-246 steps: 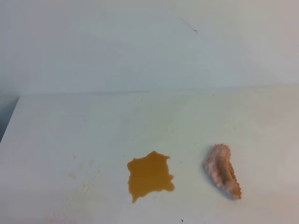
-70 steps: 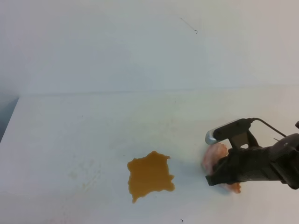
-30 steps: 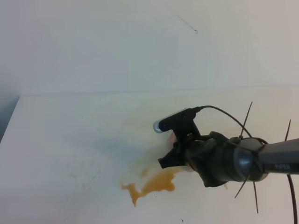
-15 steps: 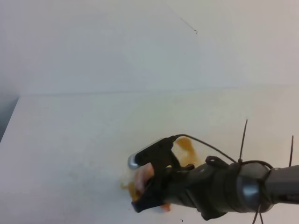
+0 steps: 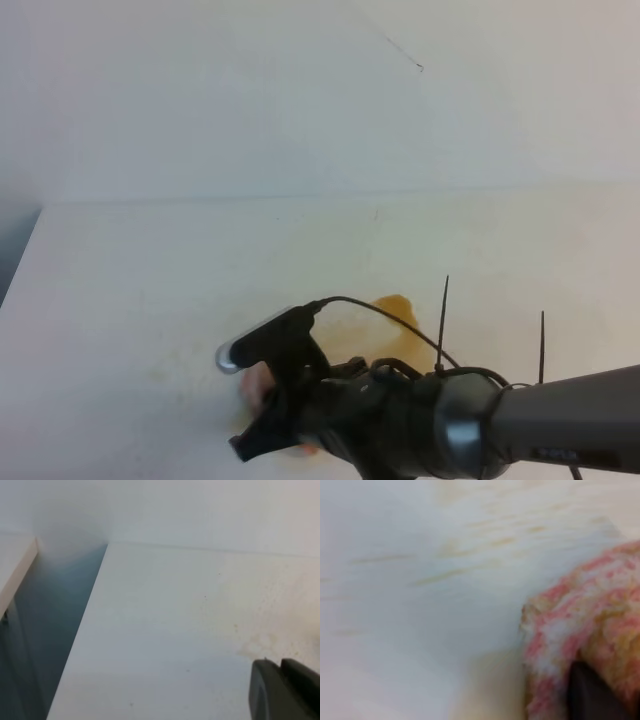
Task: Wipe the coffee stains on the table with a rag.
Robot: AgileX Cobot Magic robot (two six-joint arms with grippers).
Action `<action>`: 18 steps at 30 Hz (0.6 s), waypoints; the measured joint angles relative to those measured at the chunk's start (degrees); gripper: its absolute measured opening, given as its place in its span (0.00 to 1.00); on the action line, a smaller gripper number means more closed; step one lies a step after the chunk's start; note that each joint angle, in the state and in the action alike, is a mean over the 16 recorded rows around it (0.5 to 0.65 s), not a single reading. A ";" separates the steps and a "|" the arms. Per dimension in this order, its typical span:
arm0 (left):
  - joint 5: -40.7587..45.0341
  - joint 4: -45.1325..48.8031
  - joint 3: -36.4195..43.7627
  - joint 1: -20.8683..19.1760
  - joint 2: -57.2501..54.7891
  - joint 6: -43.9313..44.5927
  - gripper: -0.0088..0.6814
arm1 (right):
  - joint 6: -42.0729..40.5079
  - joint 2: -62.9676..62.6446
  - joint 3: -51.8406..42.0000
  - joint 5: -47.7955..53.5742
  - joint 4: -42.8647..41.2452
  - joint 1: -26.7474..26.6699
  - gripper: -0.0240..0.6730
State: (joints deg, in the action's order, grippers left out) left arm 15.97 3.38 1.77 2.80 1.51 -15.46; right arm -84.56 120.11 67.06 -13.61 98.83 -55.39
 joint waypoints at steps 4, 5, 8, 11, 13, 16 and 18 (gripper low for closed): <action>0.00 0.00 0.00 0.00 0.00 0.00 0.01 | 0.49 -0.53 -1.41 -5.53 -0.74 2.09 0.12; 0.00 0.00 0.00 0.00 0.00 0.00 0.01 | 0.67 -0.79 -1.98 -6.84 -1.00 2.89 0.12; 0.00 0.00 0.00 0.00 0.00 0.00 0.01 | 1.23 -1.79 -4.01 -10.14 -2.05 5.88 0.12; 0.00 0.00 0.00 0.00 0.00 0.00 0.01 | 1.92 -2.90 -6.18 -11.70 -3.42 9.43 0.12; 0.00 0.00 0.00 0.00 0.00 0.00 0.01 | 2.33 -3.59 -7.40 -11.57 -4.40 11.81 0.12; 0.00 0.00 0.00 0.00 0.00 0.00 0.01 | 2.70 -4.39 -8.56 -9.84 -5.66 15.00 0.12; 0.00 0.00 0.00 0.00 0.00 0.00 0.01 | 2.74 -4.63 -8.72 -7.72 -6.33 16.67 0.12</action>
State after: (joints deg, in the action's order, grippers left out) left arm 15.97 3.38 1.77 2.80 1.51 -15.46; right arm -81.81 115.47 58.34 -21.33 92.50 -38.71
